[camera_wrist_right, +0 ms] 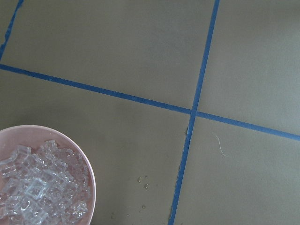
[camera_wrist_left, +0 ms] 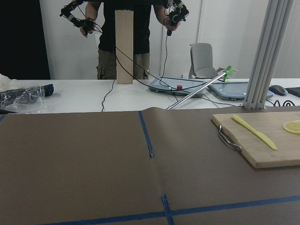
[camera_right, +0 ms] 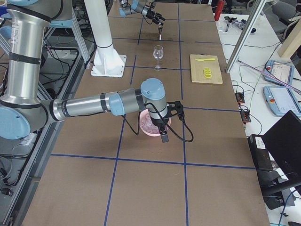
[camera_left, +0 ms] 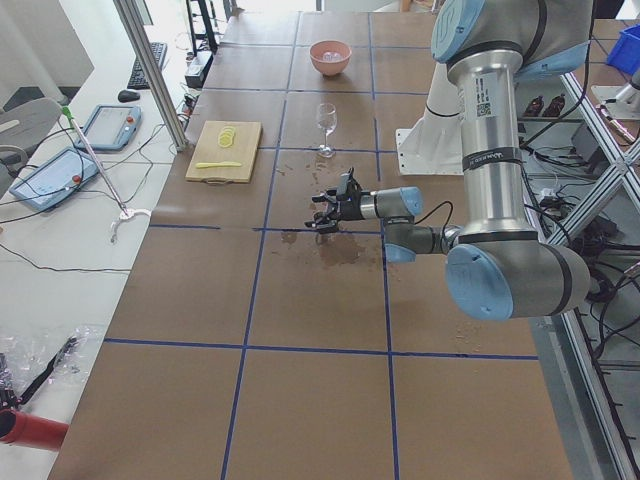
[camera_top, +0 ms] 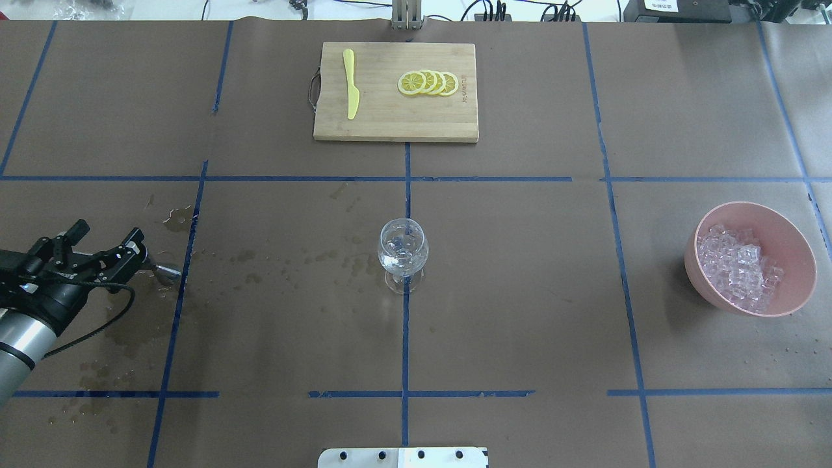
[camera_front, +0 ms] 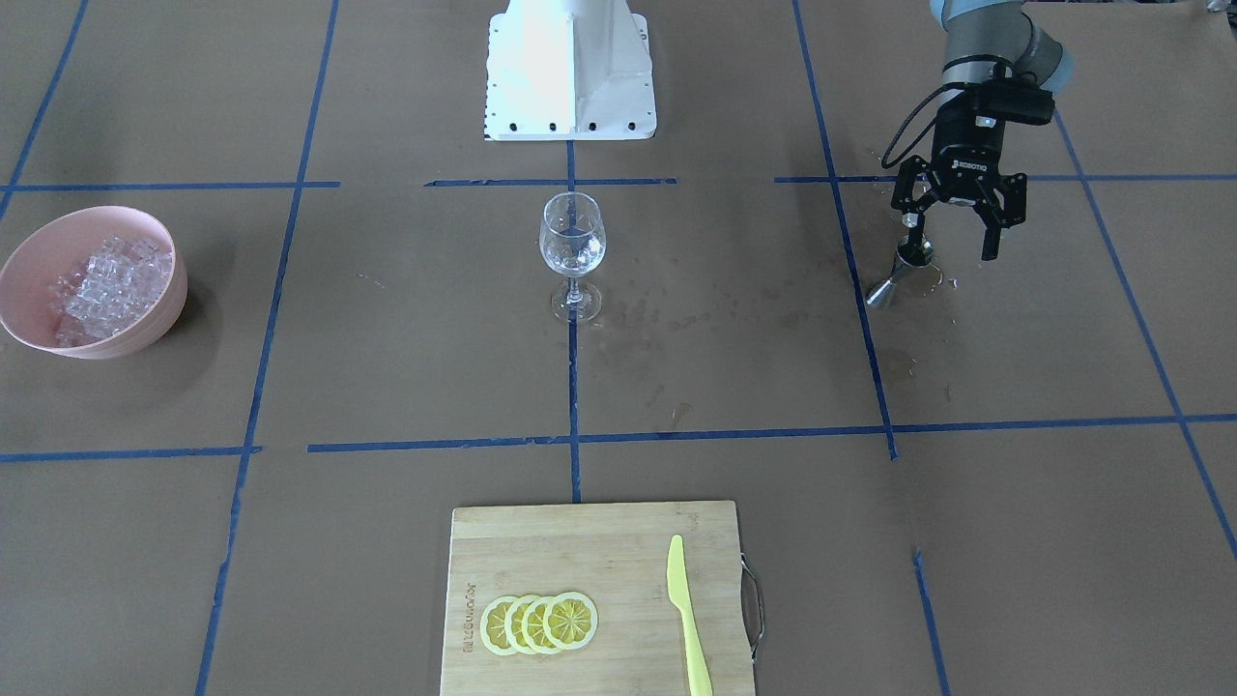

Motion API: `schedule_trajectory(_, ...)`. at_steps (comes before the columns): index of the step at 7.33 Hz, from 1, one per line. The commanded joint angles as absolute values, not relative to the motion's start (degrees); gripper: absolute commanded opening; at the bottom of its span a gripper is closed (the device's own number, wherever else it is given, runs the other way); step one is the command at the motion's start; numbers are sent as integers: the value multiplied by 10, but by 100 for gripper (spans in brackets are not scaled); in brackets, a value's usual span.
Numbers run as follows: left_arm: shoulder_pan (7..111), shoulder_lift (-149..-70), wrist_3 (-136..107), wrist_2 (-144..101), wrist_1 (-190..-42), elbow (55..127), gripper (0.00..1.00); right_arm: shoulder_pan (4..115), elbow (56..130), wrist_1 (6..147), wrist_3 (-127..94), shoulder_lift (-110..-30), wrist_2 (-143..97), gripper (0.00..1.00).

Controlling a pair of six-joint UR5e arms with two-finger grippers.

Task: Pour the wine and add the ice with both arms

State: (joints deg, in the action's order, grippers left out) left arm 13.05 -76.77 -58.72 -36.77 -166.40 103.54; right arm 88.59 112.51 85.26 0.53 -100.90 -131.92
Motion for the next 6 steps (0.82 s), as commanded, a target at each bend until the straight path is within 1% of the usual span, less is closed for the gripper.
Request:
schedule_trajectory(1,97,-799,-589,-326,-1665,1000,100,886,1125,853,5,-1010,-1319,100)
schedule_trajectory(4,90,-809,-618,-322,-1668,943,100,886,1125,853,5,-1009,-1319,100)
schedule_trajectory(5,86,-813,-622,-322,-1668,933,97,886,1125,853,5,-1009,-1319,100)
schedule_trajectory(6,84,-823,-631,-321,-1668,914,97,886,1126,853,5,-1010,-1319,100)
